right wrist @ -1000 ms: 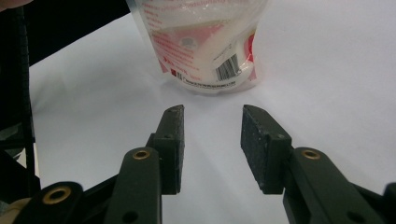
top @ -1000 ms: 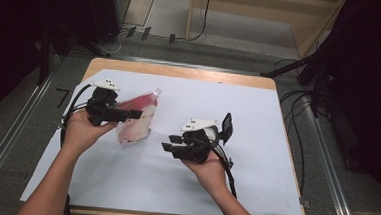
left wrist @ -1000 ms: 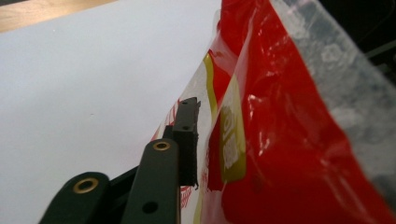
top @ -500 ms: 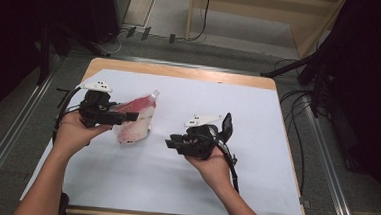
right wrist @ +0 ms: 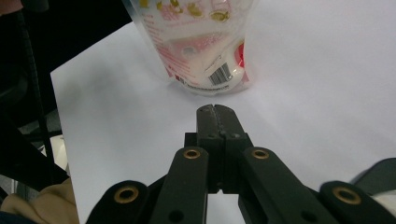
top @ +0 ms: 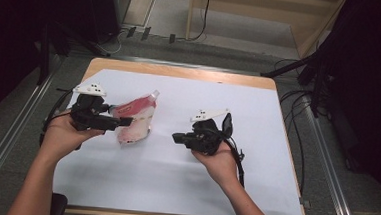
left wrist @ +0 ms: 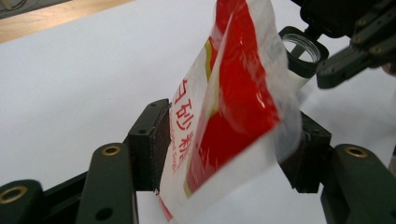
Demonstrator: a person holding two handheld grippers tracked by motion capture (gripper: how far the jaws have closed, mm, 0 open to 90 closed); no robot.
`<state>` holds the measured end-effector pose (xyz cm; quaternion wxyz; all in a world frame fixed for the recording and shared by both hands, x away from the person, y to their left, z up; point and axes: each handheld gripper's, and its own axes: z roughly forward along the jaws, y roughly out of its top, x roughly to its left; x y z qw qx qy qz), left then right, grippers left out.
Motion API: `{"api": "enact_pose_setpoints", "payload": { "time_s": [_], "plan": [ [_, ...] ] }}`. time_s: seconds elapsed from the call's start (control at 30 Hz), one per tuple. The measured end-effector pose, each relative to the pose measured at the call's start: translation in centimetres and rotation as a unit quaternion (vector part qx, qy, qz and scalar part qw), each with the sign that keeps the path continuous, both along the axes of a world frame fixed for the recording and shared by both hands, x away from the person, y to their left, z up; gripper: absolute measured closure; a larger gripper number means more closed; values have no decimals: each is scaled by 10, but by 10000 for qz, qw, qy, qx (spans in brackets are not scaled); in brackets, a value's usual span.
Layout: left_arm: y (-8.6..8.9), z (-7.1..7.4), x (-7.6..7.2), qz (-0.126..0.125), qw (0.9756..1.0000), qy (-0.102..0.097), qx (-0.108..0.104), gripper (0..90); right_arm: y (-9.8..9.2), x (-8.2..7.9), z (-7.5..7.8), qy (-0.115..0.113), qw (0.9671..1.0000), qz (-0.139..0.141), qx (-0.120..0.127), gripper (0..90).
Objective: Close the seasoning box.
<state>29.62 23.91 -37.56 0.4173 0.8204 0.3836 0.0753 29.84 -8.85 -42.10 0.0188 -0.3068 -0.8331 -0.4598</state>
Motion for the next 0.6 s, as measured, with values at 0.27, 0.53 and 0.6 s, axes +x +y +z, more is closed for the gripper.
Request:
{"api": "enact_pose_setpoints", "payload": {
  "time_s": [0.27, 0.53, 0.6],
  "plan": [
    [11, -1, -13, -147, 9994, -51, 320, 389, -13, 2, 19, -77, 9999, -88, -18, 877],
    [31, -7, -19, 5, 9999, 60, 132, 385, -27, 5, 28, -152, 9998, -97, -111, 900],
    [37, -8, -20, 39, 10000, 56, 37, 385, -31, 6, 31, -188, 9997, -100, -132, 900]
  ]
}}
